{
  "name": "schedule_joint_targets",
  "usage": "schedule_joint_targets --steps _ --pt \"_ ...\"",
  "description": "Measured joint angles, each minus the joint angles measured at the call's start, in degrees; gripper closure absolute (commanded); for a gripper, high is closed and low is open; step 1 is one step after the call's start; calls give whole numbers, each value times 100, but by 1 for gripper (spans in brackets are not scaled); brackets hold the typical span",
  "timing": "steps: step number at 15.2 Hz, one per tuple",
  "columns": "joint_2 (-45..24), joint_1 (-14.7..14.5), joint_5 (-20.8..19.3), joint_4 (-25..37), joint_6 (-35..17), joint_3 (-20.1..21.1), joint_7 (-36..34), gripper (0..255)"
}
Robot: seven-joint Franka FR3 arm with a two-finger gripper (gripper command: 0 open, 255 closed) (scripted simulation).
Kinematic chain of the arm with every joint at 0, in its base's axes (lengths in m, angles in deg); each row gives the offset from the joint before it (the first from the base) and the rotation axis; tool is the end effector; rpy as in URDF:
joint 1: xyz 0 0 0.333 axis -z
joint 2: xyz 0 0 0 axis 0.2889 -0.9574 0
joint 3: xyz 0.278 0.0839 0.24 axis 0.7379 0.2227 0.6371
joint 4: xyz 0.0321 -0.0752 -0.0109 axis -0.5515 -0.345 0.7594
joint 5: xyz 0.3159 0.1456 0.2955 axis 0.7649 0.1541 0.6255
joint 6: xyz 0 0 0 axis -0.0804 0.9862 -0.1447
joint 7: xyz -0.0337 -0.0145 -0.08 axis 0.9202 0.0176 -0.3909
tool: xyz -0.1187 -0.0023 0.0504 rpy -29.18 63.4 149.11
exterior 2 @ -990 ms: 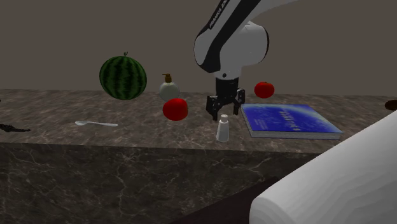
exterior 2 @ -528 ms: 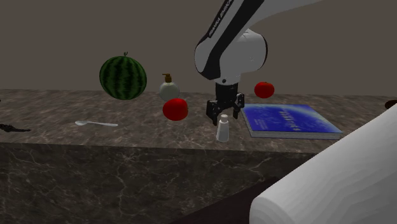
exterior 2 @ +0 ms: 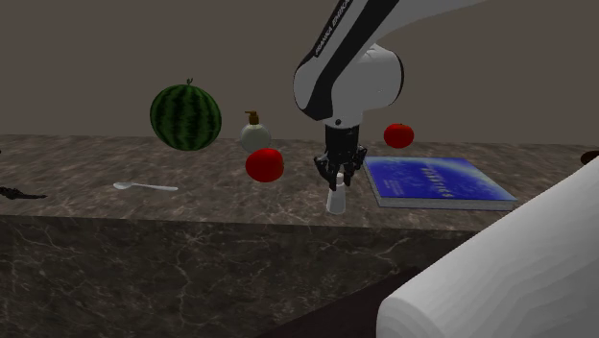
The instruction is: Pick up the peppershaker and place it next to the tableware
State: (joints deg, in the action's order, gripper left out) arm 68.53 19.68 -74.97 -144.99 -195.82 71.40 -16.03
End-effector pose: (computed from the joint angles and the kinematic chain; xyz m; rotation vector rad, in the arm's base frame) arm 0.4371 -0.0930 0.3564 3.0685 0.0396 0.0398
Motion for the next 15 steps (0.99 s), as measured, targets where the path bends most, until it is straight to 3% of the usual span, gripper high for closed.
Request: schedule_joint_targets --steps 6,15 --pt "27 0 1 10 37 2 3 255" --pt "416 -9 38 375 791 40 50 255"
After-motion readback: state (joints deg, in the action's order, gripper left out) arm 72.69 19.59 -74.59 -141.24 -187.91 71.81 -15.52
